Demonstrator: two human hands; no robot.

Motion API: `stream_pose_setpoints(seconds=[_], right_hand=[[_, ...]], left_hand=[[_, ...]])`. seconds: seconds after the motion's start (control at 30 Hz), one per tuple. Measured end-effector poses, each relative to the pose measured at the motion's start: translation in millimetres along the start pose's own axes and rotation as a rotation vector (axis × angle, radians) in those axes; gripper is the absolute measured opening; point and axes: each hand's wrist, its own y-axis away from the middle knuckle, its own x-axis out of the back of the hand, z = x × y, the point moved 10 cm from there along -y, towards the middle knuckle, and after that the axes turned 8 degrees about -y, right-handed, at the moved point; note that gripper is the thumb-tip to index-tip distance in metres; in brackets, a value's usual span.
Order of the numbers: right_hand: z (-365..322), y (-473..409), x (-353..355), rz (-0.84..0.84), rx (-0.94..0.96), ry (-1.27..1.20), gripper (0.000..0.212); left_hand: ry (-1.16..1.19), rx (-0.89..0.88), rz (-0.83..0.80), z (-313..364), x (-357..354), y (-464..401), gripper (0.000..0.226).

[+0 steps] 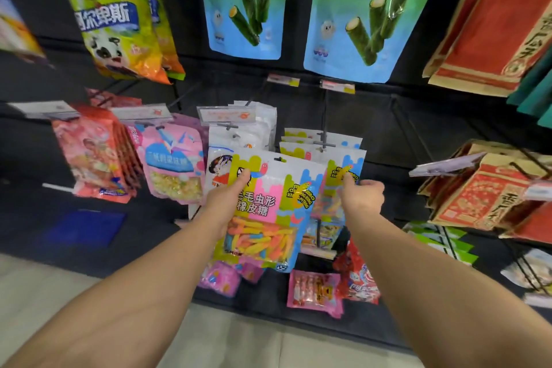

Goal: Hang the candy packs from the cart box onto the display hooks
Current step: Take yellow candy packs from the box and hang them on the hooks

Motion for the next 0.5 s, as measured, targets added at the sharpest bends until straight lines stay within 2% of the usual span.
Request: stream_pose_setpoints(seconds=[0.07,0.17,0.23,0.27,0.37,0.5], right_hand=[[3.1,1.3,-1.4,-0.061,0.024,-0.089,0.043],[10.8,15.4,-28.0,-0.366,-0.090,-0.313,0.044],[6.6,22.0,-36.9,-0.500,-0.065,-0.268,0.043],[0.8,23.6,-35.0,-0.509,-0.024,-0.244,0.039],[-14.9,17.1,-21.5,-0.420,0.085,-0.180,0.022],[-19.1,6.6,-13.6,-0.327,0.067,-0.161,0.045]], left_hand=[[-0.042,0.016,-0.007,-0.8,-12.9,-0.1,0.080],[-0.032,0.018,-0.061,0.8,-37.8,-3.4,0.071],[-0.016,0.021,-0.064,5.3,-51.2,-2.0,0.059],[-0.009,0.030,-0.068,8.2,-57.1,0.9,0.058],[0.019,0.035,-0.103,13.3,-76.6,0.3,0.073],[0.059,0.042,-0.122,19.6,-91.3,3.7,0.077]])
